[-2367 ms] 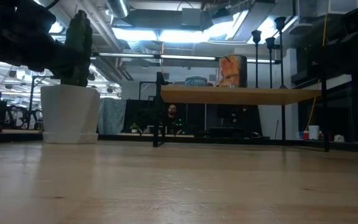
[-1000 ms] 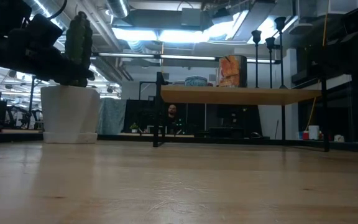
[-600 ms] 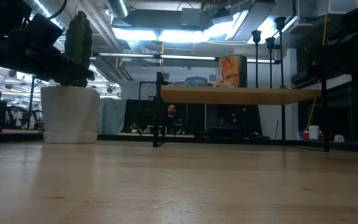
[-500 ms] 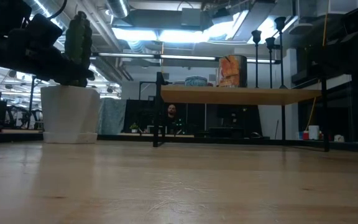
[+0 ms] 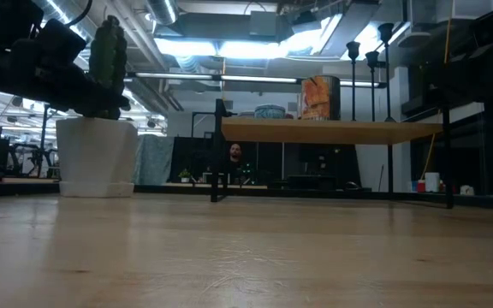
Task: Pick & Place candle stick holders
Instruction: Return to Home Position
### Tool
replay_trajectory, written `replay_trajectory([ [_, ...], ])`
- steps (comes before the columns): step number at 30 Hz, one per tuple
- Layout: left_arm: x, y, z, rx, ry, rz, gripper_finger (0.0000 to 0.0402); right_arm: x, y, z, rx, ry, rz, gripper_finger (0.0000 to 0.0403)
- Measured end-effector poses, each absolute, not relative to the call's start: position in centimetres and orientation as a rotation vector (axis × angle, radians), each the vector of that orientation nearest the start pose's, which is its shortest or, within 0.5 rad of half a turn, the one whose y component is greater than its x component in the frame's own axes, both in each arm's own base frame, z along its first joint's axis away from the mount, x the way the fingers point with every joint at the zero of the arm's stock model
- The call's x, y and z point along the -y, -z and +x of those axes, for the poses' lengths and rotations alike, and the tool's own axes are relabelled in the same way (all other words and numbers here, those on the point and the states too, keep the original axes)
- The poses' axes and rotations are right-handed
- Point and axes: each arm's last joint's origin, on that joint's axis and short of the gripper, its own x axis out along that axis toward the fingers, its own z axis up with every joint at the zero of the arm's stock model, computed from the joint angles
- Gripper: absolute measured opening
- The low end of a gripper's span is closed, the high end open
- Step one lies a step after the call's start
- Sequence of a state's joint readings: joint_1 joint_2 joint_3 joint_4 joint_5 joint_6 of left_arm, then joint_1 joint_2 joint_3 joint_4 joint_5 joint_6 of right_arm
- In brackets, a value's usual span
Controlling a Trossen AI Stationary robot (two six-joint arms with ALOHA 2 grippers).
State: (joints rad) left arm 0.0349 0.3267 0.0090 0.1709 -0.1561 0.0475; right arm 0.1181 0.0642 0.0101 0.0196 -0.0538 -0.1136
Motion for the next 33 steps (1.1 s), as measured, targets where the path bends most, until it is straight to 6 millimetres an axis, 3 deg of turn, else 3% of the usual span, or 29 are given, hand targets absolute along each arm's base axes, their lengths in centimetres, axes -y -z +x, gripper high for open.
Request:
replay_trajectory([
  [33, -0.86, -15.46, 11.65, -0.152, -0.187, 0.057, 0.0006, -1.35, -16.37, 10.02, -0.025, -0.174, -0.114, 0.0011],
])
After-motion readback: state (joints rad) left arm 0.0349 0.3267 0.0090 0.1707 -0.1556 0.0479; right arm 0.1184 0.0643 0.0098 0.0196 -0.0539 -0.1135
